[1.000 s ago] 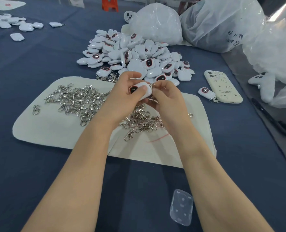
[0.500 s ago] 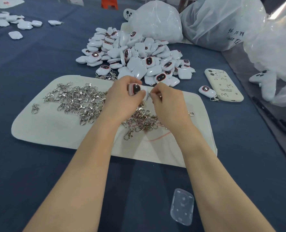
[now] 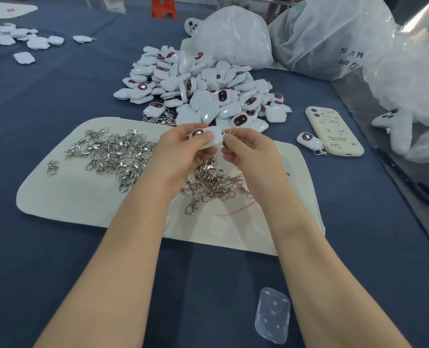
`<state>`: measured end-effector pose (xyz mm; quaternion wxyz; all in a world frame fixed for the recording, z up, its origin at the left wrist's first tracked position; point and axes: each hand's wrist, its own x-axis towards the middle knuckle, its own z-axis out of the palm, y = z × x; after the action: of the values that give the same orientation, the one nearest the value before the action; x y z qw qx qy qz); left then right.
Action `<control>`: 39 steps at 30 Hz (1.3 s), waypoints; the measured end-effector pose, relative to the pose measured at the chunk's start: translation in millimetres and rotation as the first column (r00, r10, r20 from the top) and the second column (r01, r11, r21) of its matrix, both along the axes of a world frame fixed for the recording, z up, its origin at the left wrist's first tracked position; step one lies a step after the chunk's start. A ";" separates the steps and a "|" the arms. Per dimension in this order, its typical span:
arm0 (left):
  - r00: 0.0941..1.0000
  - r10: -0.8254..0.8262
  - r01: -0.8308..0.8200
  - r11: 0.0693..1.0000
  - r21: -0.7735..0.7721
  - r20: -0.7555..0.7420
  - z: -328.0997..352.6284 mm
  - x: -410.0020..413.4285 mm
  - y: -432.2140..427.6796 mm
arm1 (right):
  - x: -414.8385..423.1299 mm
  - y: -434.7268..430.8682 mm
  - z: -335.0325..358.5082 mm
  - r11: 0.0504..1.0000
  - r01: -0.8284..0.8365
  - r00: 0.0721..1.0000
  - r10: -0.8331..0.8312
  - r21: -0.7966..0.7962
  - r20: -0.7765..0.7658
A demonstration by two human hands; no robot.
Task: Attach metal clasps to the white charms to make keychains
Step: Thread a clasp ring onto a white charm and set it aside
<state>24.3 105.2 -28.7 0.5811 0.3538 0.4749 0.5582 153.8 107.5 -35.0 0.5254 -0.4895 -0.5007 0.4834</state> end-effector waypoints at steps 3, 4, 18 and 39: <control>0.985 -0.031 0.041 0.998 -0.051 0.170 1.6 -0.5 -0.2 | -2.2 0.0 -1.5 1.000 0.020 0.999 -0.020 0.009 -0.030; 0.980 -0.038 0.051 0.997 -0.061 0.197 1.9 -0.1 -0.4 | -3.5 0.0 -3.0 0.998 0.046 0.999 -0.046 0.037 0.005; 0.364 0.368 0.254 0.844 0.472 -0.856 5.2 16.0 -10.5 | 13.8 4.6 1.2 0.958 -0.111 0.589 -0.150 0.263 0.794; 0.997 0.064 -0.062 0.997 -0.036 0.046 5.0 6.4 -2.4 | -4.1 -0.7 -3.7 0.951 0.086 0.883 -0.211 0.298 0.420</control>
<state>30.8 102.8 -23.6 0.5804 0.3153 0.4817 0.5759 149.6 106.8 -38.8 0.4940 -0.5481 -0.6297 0.2430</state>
